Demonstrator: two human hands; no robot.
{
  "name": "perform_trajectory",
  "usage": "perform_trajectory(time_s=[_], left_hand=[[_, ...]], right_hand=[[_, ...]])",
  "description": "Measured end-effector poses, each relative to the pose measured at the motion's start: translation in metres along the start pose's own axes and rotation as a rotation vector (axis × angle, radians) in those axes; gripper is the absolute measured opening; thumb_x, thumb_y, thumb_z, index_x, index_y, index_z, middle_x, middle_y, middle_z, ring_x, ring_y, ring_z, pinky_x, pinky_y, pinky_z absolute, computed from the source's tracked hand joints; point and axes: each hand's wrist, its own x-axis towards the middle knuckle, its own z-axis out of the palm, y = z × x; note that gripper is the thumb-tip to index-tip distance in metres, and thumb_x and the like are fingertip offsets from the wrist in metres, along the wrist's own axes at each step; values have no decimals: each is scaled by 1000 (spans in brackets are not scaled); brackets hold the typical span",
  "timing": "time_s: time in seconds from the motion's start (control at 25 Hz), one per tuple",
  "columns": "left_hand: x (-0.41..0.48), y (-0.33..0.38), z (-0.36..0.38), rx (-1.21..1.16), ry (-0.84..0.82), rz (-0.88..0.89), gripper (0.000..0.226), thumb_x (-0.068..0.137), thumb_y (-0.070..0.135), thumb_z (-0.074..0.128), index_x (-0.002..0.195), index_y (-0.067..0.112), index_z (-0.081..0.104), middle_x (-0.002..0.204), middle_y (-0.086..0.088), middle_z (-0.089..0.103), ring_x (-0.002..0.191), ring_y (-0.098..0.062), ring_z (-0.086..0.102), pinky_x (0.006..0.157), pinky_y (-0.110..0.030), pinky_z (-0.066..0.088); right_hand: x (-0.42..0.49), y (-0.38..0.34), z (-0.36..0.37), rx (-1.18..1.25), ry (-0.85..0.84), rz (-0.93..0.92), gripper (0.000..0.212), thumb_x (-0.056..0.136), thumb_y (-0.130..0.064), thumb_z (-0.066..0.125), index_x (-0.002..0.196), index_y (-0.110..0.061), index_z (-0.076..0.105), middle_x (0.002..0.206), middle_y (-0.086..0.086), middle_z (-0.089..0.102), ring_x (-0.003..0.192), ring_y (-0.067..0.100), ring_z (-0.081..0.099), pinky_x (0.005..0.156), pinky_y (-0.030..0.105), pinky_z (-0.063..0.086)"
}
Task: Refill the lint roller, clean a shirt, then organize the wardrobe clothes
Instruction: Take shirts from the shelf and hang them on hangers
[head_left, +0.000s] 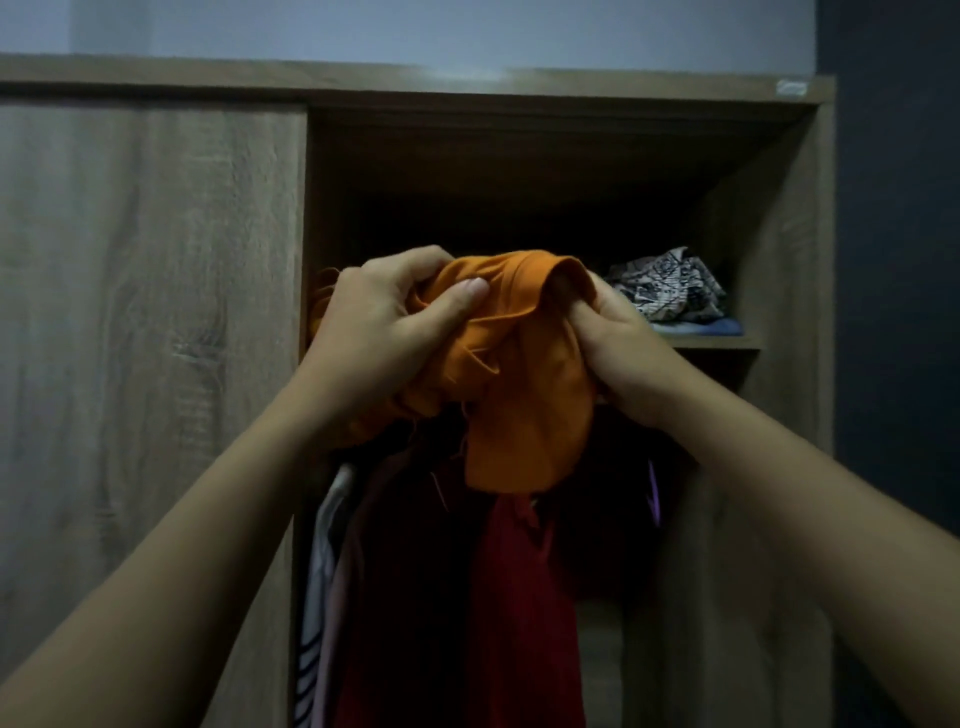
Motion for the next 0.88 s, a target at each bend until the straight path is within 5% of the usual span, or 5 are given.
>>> perform_trajectory(time_s=[0.2,0.4,0.56,0.72,0.88], left_hand=[[-4,27,12,100,-26,-25,20,91,44,52,98,27,59,83,15,59,76,6,59,59,-8,45],[-26,50,23,18,-75,-77,64,68,84,41,99,30,57,85,13,58,74,11,58,57,-7,47],[-42,46,24,173,-237,-144,79,50,92,45,97,29,59,90,16,56,82,0,58,62,-13,47],[-66,39,39,291,-358,-262,64,57,78,50,97,29,58,90,9,57,85,-10,58,69,-23,47],[-88,47,73,173,-373,-427,27,78,48,67,93,26,63,88,4,60,82,-11,57,70,-26,48]], right_hand=[[-21,-26,-15,-31,93,27,18,97,-27,43,89,-23,59,85,-1,62,79,10,59,69,19,49],[-60,-26,-64,-194,202,174,21,91,-30,53,83,-13,62,63,9,54,56,20,52,56,30,39],[-97,-20,-98,-346,101,358,28,85,-39,58,72,-17,67,67,7,64,65,23,61,68,35,49],[-130,-15,-129,-525,-39,440,13,86,-23,50,84,-19,63,77,2,61,76,22,58,72,35,45],[-174,-15,-149,-533,-206,378,27,83,9,41,84,-16,49,105,3,52,93,21,54,73,28,46]])
